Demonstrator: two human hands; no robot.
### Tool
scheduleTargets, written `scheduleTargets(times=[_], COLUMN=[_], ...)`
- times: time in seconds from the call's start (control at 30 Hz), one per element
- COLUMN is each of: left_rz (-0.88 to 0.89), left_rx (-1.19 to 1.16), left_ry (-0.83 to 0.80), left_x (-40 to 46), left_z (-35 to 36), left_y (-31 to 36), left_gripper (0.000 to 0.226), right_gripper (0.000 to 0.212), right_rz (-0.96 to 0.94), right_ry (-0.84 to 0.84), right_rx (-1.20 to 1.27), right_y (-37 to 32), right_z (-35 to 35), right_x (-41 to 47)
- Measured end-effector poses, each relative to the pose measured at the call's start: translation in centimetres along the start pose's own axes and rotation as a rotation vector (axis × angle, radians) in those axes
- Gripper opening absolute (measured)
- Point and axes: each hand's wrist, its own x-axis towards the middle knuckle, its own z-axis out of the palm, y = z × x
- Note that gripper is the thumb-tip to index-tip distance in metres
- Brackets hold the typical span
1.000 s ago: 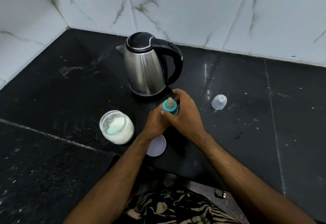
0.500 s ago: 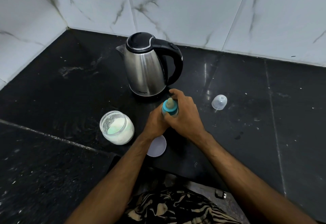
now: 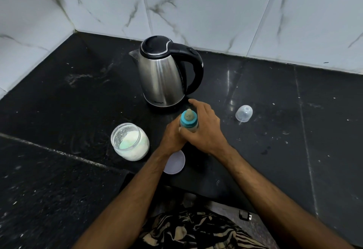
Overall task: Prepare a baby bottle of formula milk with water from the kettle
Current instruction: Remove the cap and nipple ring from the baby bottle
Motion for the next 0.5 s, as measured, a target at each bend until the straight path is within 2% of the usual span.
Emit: scheduleTargets(times=[0.1,0.23,0.37,0.5], left_rz=[-0.019,-0.066,-0.005,-0.040], left_rx=[0.031,0.042,0.032,0.031], left_ry=[-0.026,-0.009,-0.002,-0.017], left_x=[0.30,0.34,0.13,0.28], left_z=[0.06,0.03,0.12,0.12], left_y=[0.15,0.13,0.03,0.20], left_gripper=[0.038,0.040,0.034,0.041], right_gripper=[0.079,0.076,0.082,0.078], right_rz=[0.059,0.019,-0.002,0.024], right_ry=[0.045,0.033,0.018,0.034], right_rx=[-0.069,-0.062,-0.054,-0.109], right_y=[-0.09,-0.38,-0.60,-0.50], right_z=[0.03,-0.08,-0.17,-0.17], right_x=[0.12,0.06,0.02,0.34])
